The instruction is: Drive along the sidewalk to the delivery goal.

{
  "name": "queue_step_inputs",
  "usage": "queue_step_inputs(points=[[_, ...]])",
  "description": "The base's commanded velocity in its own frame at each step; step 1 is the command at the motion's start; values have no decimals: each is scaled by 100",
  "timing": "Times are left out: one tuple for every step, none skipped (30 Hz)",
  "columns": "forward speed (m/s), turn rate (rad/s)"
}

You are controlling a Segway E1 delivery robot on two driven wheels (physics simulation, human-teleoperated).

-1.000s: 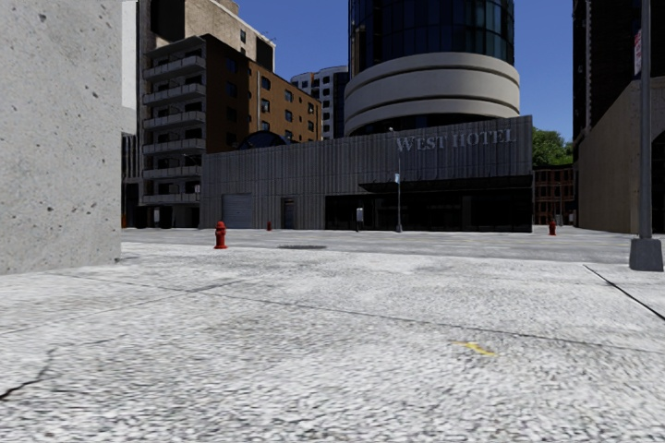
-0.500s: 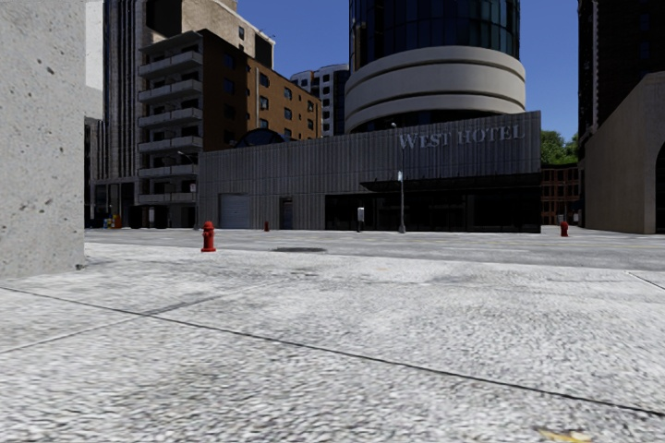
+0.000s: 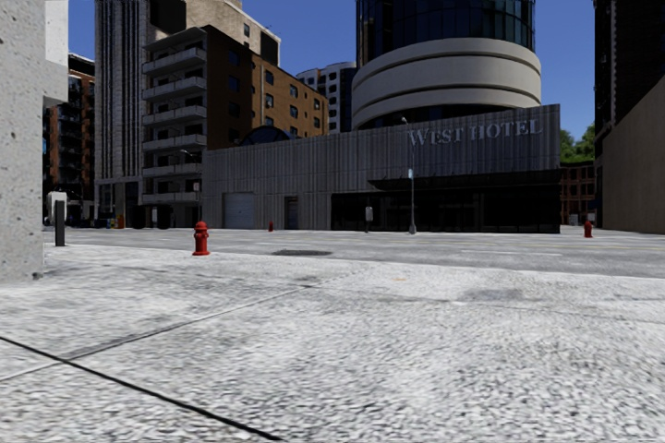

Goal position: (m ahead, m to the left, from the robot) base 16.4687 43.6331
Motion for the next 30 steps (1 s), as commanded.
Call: queue_step_inputs(points=[[200, 27], [200, 27], [200, 27], [200, 27], [200, 27], [200, 27], [200, 27], [200, 27], [200, 27], [200, 28], [200, 31], [200, 36], [200, 36], [200, 38], [200, 39], [200, 39], [200, 39], [200, 39], [200, 43], [200, 43], [200, 45], [200, 45], [200, 45], [200, 45], [200, 45], [200, 45], [200, 45], [200, 45], [200, 45], [200, 45]])
